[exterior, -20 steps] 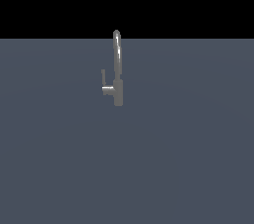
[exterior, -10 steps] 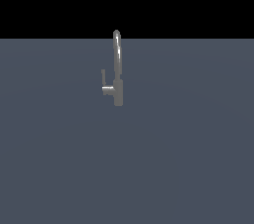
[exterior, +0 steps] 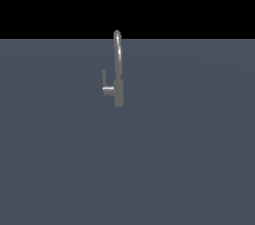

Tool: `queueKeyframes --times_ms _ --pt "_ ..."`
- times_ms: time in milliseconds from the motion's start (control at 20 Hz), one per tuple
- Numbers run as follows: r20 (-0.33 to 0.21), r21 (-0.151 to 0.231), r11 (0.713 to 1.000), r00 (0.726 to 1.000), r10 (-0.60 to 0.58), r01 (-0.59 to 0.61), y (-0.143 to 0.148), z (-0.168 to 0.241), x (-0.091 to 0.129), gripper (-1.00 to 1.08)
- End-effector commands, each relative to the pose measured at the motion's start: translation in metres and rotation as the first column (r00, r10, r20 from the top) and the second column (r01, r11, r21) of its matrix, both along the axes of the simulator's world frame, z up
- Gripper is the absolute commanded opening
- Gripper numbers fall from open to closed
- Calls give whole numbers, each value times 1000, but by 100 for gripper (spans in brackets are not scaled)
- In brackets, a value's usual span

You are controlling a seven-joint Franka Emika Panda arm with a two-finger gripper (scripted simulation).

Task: Turn on the faucet by rotating a designated handle.

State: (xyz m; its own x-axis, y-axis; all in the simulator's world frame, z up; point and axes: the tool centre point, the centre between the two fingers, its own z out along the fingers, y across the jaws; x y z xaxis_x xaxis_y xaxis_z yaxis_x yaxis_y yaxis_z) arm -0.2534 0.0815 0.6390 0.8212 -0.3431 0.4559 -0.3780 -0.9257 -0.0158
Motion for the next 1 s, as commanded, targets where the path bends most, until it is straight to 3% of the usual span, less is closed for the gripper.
queueKeyframes --times_ms 0,500,950 --pt "52 -8 998 997 -57 57 17 10 2 -100" --pt "226 -32 965 943 -246 259 90 22 29 -100" --pt "333 -44 909 864 -377 413 149 -10 85 -100"
